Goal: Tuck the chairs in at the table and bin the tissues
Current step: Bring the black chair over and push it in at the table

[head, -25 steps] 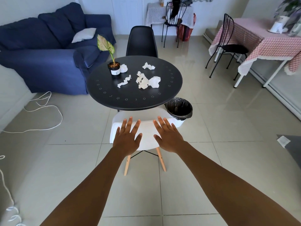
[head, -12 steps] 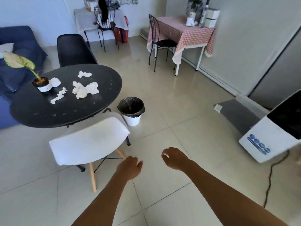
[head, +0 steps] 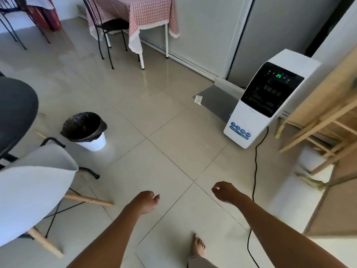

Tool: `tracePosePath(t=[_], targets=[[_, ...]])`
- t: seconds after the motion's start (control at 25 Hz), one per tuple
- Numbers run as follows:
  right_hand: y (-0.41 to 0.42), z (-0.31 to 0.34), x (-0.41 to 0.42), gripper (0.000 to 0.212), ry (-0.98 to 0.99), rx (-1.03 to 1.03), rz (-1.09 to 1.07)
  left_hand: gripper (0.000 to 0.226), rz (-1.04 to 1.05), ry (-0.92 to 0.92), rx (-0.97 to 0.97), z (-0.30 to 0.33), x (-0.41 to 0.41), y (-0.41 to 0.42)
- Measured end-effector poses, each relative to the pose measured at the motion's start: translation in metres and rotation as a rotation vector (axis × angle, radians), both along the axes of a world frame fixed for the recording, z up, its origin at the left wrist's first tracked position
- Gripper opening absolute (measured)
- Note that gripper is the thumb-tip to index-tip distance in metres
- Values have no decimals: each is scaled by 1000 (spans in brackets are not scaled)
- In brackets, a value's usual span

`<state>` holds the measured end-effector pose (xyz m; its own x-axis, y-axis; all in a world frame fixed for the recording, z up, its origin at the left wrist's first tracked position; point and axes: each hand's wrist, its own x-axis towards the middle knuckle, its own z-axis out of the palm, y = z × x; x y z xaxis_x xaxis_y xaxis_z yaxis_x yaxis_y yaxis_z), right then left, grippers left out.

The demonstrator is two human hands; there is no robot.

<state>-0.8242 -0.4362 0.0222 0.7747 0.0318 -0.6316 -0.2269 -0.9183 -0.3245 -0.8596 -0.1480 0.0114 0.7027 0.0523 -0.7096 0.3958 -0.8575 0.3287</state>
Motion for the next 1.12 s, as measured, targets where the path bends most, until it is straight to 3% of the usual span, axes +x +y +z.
tracePosePath(t=[0.32,0.48,0.68,0.92,1.12], targets=[[-52,-8,100,14,269,145,-396,55,17,102,57,-11,103,-29],[-33,-20,196,9,344,315,-581,54,192,104,42,-25,183,0],[23,-25,341,21,372,372,-641,52,407,154,-95,-28,291,64],[107,-11,515,19,359,477,-568,35,934,107,-332,1,420,140],[171,-26,682,20,353,435,-472,33,1026,99,-365,-16,546,194]])
